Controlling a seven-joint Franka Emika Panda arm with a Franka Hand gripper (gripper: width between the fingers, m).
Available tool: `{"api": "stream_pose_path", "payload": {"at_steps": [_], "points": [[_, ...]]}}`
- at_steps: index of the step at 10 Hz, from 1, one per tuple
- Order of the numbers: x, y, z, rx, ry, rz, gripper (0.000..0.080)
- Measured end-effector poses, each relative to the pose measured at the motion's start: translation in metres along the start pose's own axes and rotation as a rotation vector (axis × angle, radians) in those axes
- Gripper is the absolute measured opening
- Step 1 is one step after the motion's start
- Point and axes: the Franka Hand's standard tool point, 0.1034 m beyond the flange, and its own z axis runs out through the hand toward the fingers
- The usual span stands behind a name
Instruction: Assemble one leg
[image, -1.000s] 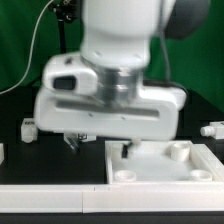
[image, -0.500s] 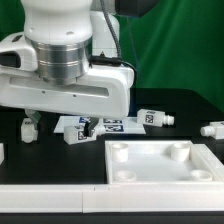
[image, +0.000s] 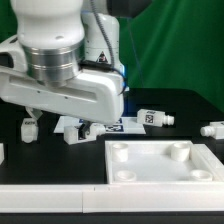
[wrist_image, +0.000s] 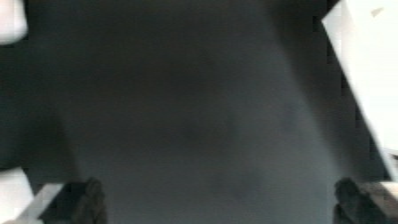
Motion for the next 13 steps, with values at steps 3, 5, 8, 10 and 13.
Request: {"api": "stream_pose_path", "payload": {"at_steps": [3,5,8,10,13], "points": [[-0.013,0.005,-0.002,0.074,-0.040,0.286,0.0649],[-0.015,0.007,0.003,0.078,-0.063,0.286,0.0649],[-0.044,0.030,0.028,0.227,-0.290,0.398,0.0649],[-0.064,0.039,0.038,0.271,-0.433,0.415,0.0649],[-0.062,0.044,0.043,0.261,-0.537,0.394,0.0649]]}}
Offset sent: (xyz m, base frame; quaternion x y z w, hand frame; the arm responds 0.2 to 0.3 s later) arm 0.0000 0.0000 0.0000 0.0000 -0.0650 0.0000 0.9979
